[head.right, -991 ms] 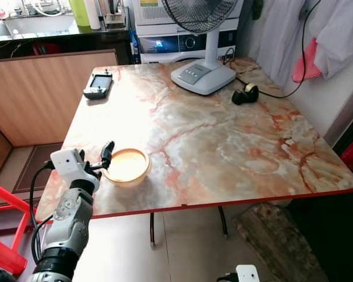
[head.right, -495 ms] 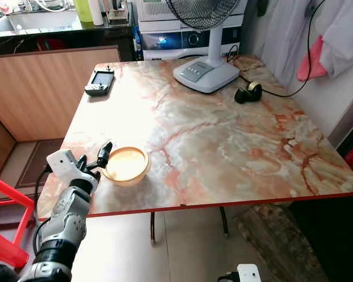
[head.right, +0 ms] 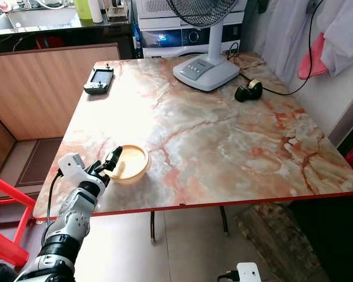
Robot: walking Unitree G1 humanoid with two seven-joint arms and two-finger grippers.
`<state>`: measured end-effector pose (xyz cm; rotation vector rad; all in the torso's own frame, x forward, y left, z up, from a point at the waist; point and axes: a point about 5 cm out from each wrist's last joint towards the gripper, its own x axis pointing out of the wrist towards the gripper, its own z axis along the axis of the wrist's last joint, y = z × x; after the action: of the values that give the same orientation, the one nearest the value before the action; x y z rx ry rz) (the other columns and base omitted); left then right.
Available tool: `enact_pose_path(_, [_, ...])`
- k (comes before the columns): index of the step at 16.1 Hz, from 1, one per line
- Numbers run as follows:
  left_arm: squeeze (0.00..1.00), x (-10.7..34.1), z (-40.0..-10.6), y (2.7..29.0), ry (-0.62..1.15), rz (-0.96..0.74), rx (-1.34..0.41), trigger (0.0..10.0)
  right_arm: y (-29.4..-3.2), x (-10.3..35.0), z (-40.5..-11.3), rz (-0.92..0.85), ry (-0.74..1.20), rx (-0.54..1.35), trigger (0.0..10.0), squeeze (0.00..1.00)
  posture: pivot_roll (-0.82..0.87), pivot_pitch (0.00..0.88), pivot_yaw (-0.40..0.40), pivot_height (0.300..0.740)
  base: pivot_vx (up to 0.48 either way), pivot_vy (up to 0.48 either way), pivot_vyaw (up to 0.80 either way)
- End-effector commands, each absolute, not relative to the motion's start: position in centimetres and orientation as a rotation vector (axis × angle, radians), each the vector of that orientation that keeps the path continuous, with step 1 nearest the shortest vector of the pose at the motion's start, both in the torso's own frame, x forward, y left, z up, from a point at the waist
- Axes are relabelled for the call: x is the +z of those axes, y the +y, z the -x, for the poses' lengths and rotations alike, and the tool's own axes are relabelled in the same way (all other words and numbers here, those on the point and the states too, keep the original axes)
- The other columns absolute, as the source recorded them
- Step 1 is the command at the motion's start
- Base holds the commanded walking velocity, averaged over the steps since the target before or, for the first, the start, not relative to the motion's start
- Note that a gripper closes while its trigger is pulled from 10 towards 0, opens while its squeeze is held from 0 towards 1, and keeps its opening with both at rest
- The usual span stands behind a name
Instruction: Restocking fridge
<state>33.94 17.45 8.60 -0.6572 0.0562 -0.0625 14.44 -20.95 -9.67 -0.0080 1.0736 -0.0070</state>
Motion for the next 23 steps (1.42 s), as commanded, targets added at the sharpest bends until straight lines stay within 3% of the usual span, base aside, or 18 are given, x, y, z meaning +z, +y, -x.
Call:
enact_pose_path(1, [0.00, 8.3, -34.0, 17.2, 0.084, 0.682, -0.090, 10.0, -21.1, -9.6, -14.5, 0.017, 1.070, -0.007, 10.0, 0.00, 0.04, 0.020, 0.005, 0.740, 0.000, 0.000, 0.00])
enact_pose_path(6, [0.00, 8.0, -34.0, 16.3, 0.102, 0.741, -0.146, 9.9, -21.1, -9.6, -14.6, 0.020, 1.067, -0.009, 10.0, 0.00, 0.04, 0.017, 0.003, 0.740, 0.000, 0.000, 0.00])
enact_pose_path(7, [0.00, 8.0, -34.0, 16.2, 0.103, 0.734, -0.155, 3.8, -21.1, -9.6, -14.6, 0.021, 1.068, -0.008, 10.0, 0.00, 0.04, 0.017, 0.003, 0.740, 0.000, 0.000, 0.00])
enact_pose_path(8, [0.00, 8.0, -33.9, 16.1, 0.102, 0.734, -0.155, 0.0, -21.1, -9.6, -14.6, 0.022, 1.068, -0.007, 10.0, 0.00, 0.04, 0.017, 0.003, 0.740, 0.000, 0.000, 0.00])
enact_pose_path(23, [0.00, 9.0, -34.3, 15.8, 0.049, 0.706, -0.182, 0.0, -21.2, -9.5, -14.7, 0.036, 1.067, 0.004, 10.0, 0.00, 0.04, 0.013, -0.001, 0.740, 0.000, 0.000, 0.00])
